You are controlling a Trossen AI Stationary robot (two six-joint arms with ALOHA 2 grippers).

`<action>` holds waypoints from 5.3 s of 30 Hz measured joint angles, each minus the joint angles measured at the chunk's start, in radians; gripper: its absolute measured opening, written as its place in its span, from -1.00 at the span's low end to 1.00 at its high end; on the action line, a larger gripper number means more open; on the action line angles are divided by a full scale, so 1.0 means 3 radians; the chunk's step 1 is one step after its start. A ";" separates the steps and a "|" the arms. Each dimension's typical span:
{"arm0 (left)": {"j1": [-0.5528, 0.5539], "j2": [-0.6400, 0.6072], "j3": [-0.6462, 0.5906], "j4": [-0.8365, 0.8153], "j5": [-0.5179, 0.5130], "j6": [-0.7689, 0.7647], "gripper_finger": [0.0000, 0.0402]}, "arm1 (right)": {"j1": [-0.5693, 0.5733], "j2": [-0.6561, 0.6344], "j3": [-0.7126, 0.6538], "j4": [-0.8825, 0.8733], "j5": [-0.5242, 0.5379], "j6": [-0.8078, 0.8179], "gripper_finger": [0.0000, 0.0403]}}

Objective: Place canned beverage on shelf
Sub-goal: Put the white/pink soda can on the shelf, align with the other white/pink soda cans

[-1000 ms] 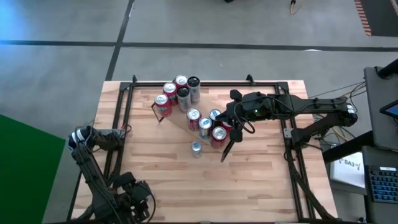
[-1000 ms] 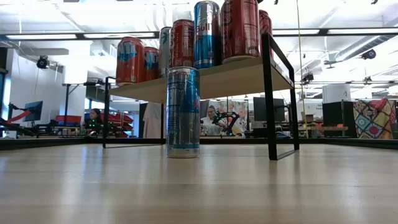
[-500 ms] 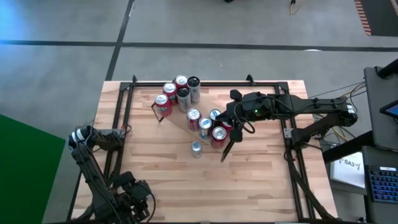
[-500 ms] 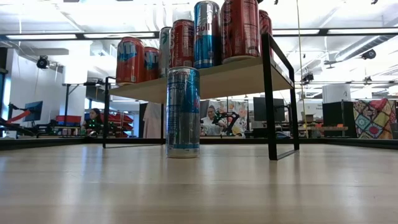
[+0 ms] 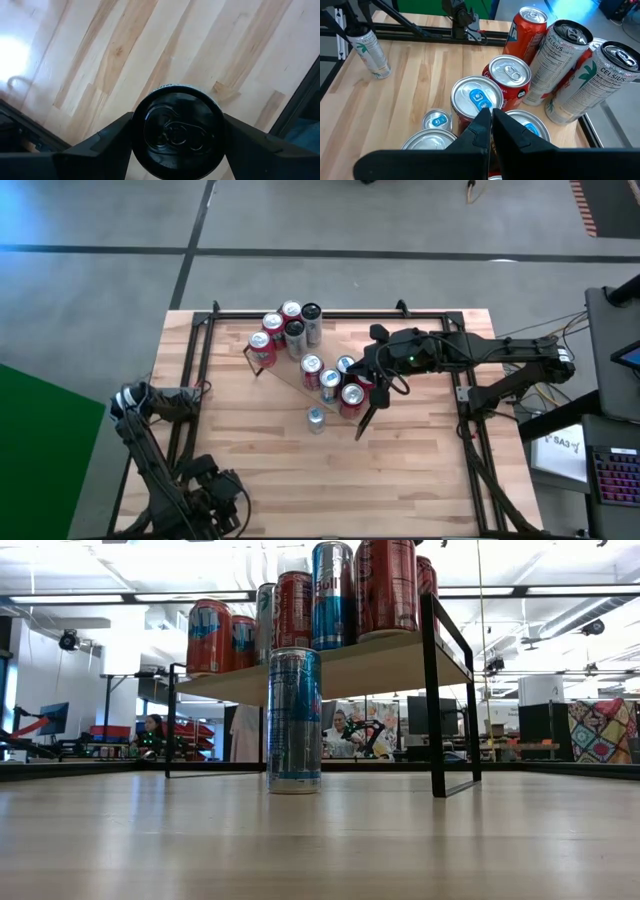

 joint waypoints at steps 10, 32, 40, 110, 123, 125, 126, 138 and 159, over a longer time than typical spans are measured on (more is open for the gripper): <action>0.0036 -0.0106 0.0574 -0.0358 -0.0727 0.0269 0.22 | 0.0000 0.0000 -0.0039 0.0000 0.0003 -0.0029 -0.95; 0.1468 -0.1019 0.0901 -0.0360 -0.1142 0.3136 0.22 | 0.0000 0.0000 -0.0045 -0.0273 0.0004 -0.0291 -0.95; 0.2451 -0.1164 0.0898 -0.0311 -0.0593 0.4555 0.21 | 0.0000 0.0000 -0.0045 -0.0386 0.0003 -0.0316 -0.95; 0.3999 -0.0839 0.0921 0.0254 0.0532 0.6978 0.39 | 0.0000 -0.0010 0.0008 -0.0446 0.0005 -0.0167 -0.95; 0.3999 -0.0839 0.0921 0.0287 0.0515 0.6720 0.39 | 0.0000 -0.0009 0.0008 -0.0446 0.0005 -0.0165 -0.95; 0.3999 -0.0839 0.0921 0.0287 0.0515 0.6707 0.39 | 0.0000 -0.0009 0.0008 -0.0446 0.0005 -0.0165 -0.95; 0.3999 -0.0839 0.0921 0.0288 0.0516 0.6705 0.39 | 0.0000 -0.0009 0.0008 -0.0446 0.0005 -0.0164 -0.95; 0.4000 -0.0839 0.0921 0.0322 0.0524 0.6654 0.44 | 0.0000 -0.0009 0.0008 -0.0445 0.0005 -0.0164 -0.95; 0.3990 -0.0987 0.1440 0.0204 0.0450 0.6339 0.69 | -0.0001 -0.0009 0.0008 -0.0421 0.0006 -0.0141 -0.95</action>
